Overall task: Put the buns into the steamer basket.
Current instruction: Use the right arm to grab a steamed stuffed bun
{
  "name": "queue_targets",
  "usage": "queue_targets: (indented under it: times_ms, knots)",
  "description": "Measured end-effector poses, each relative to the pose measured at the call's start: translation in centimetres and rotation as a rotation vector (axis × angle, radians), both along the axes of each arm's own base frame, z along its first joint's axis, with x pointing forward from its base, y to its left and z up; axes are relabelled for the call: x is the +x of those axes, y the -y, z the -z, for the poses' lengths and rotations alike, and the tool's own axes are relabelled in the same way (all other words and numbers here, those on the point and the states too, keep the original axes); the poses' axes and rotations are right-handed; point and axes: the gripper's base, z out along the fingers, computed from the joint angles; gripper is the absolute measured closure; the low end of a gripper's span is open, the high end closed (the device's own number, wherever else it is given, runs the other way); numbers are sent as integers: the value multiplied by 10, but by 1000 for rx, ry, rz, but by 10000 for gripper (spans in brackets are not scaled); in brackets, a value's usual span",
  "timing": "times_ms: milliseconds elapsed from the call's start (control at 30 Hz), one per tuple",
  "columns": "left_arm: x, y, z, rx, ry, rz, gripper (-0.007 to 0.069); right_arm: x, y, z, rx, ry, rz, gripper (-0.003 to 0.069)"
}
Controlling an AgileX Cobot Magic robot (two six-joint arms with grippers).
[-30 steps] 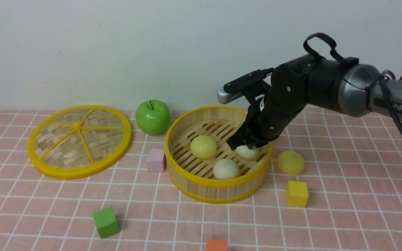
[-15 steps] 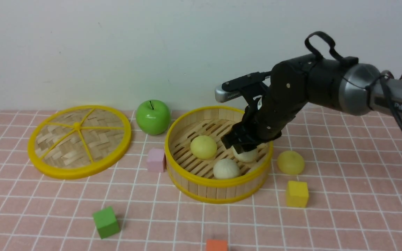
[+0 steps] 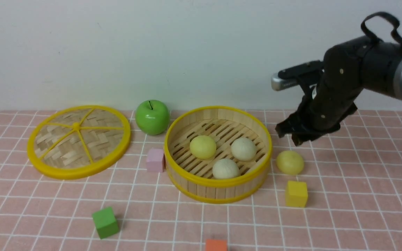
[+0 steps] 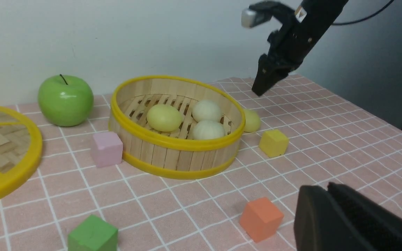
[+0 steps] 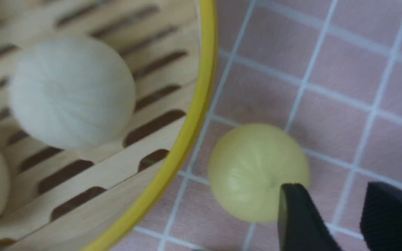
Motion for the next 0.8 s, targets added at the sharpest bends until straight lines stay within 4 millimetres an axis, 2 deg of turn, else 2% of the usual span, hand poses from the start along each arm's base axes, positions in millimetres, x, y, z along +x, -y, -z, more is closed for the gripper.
queue_targets:
  times_ms: [67,300,500,700,767,800]
  knots:
    - [0,0,0,0,0,0,568,4,0,14,33,-17,20,395]
    - [0,0,0,0,0,0,564,14,0,25,80,25,42,401]
    - [0,0,0,0,0,0,562,21,-1,47,65,19,35,401]
    - [0,0,0,0,0,0,554,23,-2,50,45,32,-7,412]
    - [0,0,0,0,0,0,554,22,-1,51,34,29,-31,449]
    - [0,0,0,0,0,0,553,21,-1,49,26,24,-45,495]
